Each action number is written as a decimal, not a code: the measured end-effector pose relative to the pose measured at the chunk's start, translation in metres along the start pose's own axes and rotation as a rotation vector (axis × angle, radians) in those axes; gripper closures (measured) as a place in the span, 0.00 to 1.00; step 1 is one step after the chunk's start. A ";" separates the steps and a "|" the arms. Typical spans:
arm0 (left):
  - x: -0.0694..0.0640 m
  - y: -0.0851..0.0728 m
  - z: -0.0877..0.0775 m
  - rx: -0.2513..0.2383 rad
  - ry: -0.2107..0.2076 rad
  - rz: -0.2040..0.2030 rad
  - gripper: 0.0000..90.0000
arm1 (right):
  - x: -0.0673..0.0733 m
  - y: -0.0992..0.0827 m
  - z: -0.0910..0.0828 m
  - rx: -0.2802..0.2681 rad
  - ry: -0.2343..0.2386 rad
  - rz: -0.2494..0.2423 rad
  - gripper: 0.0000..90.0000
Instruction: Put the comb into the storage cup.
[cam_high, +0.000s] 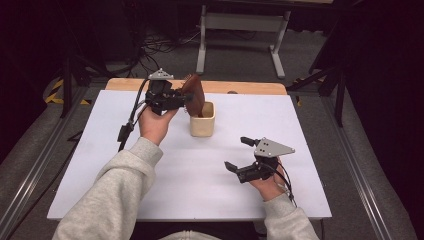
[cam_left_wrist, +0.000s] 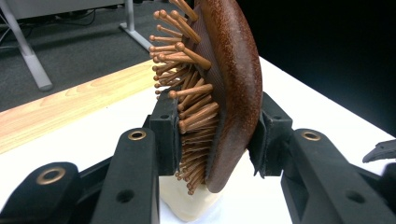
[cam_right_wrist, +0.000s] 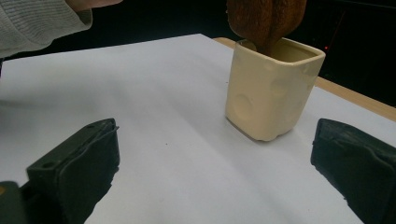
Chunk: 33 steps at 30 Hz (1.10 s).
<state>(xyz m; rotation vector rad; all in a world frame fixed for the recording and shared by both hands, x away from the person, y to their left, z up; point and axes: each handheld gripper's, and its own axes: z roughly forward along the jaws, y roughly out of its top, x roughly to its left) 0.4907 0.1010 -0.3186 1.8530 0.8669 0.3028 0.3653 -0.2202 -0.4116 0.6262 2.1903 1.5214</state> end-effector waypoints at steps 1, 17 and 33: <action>0.000 -0.001 0.001 0.001 -0.003 -0.002 0.67 | 0.000 0.000 0.000 0.000 0.000 0.000 0.02; 0.005 -0.006 0.003 -0.006 -0.020 -0.032 0.58 | 0.000 -0.001 0.002 0.010 0.005 0.007 0.02; 0.006 -0.007 -0.023 -0.092 0.067 0.084 0.02 | -0.001 -0.001 0.000 0.004 0.003 0.010 0.02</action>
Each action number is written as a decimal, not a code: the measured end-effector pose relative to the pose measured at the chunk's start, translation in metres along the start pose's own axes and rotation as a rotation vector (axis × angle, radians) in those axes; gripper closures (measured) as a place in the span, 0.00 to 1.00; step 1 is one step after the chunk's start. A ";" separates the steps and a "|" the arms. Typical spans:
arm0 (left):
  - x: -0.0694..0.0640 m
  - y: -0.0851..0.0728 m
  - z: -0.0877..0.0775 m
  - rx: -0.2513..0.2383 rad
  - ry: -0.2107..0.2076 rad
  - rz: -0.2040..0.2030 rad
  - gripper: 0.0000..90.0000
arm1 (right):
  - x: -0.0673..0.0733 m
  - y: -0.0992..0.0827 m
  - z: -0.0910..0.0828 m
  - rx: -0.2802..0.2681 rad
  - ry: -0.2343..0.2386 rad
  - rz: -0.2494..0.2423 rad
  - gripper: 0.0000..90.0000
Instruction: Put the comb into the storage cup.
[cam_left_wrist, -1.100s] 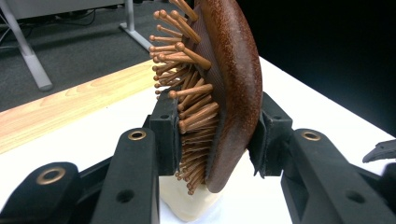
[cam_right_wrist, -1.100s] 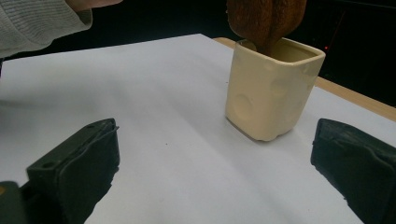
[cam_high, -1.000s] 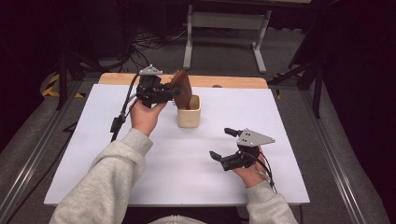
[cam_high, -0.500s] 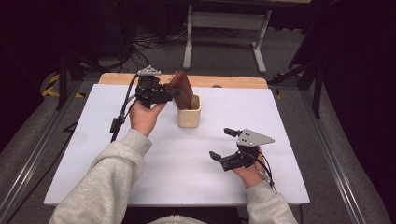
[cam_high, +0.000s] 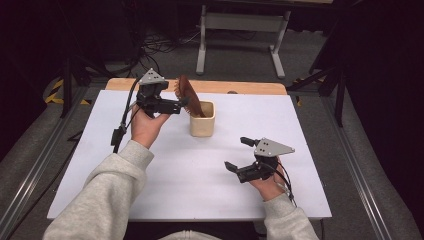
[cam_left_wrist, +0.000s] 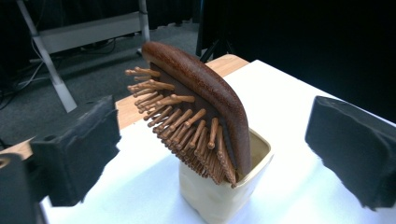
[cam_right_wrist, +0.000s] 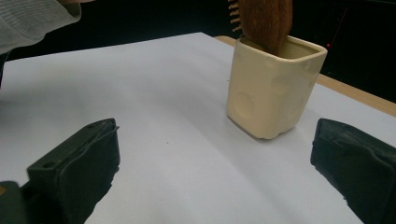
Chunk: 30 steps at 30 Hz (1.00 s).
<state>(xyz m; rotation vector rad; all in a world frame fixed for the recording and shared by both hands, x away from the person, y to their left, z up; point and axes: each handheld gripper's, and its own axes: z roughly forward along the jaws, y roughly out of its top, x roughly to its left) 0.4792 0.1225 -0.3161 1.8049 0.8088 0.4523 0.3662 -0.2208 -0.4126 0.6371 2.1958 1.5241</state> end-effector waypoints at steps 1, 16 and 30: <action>-0.001 0.000 -0.005 -0.009 0.005 0.023 0.01 | 0.000 0.000 0.000 -0.001 -0.001 0.001 0.02; -0.004 -0.002 -0.042 -0.070 -0.054 0.088 0.00 | -0.004 0.003 -0.007 -0.022 -0.017 0.002 0.02; -0.005 -0.021 -0.086 -0.093 -0.067 0.127 0.00 | -0.012 0.007 -0.012 -0.029 -0.029 0.006 0.02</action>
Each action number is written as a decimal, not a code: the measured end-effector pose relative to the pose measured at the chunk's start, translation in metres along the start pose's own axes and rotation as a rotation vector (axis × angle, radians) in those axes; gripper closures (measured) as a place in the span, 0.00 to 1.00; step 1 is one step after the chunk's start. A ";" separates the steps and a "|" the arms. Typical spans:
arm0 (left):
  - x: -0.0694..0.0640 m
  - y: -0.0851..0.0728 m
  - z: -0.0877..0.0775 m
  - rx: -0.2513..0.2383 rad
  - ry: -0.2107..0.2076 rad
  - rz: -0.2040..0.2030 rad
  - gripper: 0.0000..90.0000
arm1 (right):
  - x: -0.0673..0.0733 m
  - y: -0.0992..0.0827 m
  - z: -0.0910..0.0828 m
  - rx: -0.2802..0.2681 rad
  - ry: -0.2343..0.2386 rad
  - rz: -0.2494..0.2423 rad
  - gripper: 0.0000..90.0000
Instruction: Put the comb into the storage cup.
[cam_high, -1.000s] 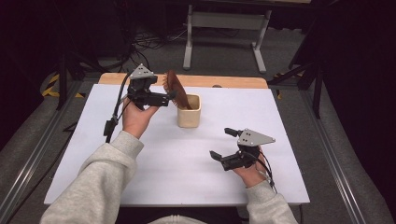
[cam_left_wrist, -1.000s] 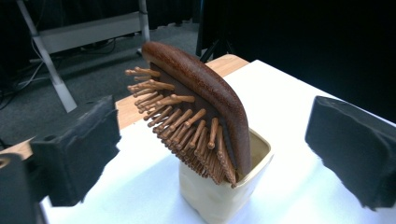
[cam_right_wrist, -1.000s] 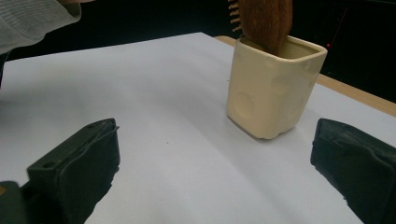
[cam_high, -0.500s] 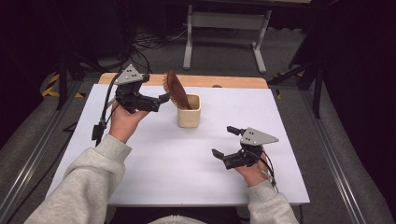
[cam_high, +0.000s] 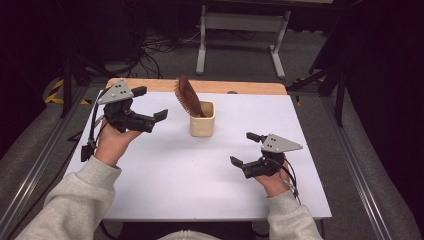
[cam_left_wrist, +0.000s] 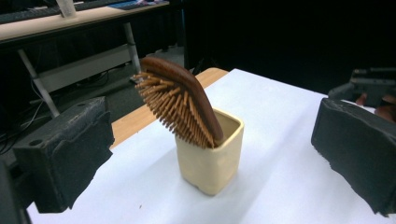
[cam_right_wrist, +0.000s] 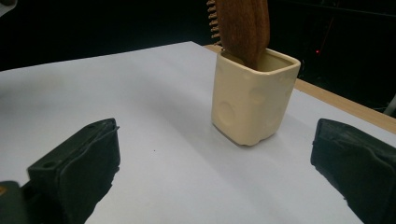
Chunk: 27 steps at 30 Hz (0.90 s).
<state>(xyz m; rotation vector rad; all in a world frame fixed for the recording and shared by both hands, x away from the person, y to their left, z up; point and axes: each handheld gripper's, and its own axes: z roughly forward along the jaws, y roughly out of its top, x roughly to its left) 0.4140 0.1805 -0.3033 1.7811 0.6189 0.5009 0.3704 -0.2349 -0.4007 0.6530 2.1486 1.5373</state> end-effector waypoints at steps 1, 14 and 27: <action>-0.001 -0.002 -0.003 -0.003 -0.002 -0.001 0.00 | -0.001 0.000 -0.001 -0.002 0.001 0.001 0.02; -0.009 -0.043 -0.034 -0.020 -0.034 -0.040 0.00 | -0.002 0.001 -0.003 0.001 -0.007 -0.009 0.01; -0.006 -0.102 -0.050 -0.022 -0.026 -0.100 0.00 | -0.001 -0.008 -0.007 0.004 -0.008 -0.014 0.00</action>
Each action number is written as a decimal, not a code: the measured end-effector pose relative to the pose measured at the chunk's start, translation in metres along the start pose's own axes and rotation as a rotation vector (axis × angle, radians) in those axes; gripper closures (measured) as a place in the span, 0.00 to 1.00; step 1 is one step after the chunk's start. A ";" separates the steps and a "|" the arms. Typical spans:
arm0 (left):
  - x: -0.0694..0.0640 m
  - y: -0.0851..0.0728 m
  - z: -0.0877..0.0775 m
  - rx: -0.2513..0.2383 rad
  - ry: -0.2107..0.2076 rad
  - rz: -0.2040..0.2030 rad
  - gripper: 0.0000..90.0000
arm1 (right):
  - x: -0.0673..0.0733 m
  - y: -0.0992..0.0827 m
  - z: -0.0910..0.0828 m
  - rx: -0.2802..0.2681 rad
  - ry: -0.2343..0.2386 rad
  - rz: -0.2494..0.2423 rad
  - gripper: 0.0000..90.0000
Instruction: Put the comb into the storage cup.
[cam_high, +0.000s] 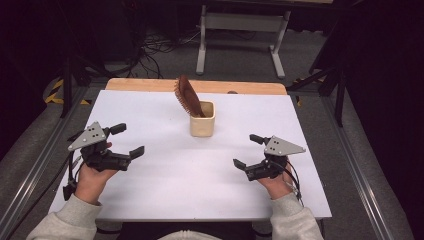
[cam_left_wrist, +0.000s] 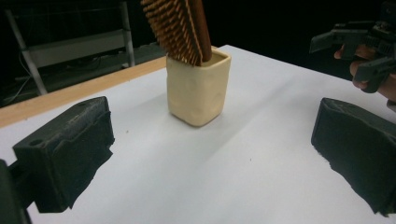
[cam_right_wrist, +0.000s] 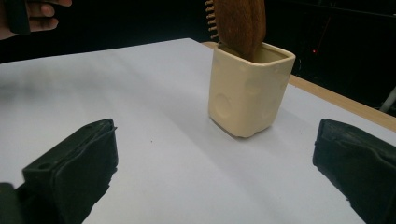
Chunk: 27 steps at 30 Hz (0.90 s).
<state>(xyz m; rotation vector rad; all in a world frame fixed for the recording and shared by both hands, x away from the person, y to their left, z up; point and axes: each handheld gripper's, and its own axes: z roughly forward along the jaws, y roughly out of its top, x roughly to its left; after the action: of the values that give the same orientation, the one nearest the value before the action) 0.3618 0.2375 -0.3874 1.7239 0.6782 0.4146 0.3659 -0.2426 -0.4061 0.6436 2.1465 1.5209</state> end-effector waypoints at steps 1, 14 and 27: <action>0.001 -0.005 -0.002 -0.002 0.003 0.000 0.00 | 0.000 -0.001 -0.001 0.002 -0.002 0.001 0.00; 0.008 -0.055 -0.010 0.027 0.022 -0.048 0.00 | 0.000 -0.014 -0.007 0.001 0.002 0.010 0.00; 0.011 -0.088 -0.005 0.057 0.027 -0.042 0.00 | 0.002 -0.034 -0.011 0.017 -0.016 0.016 0.00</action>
<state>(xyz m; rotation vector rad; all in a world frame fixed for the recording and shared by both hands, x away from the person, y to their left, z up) 0.3478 0.2622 -0.4715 1.7576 0.7509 0.3939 0.3534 -0.2600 -0.4352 0.6776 2.1496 1.5026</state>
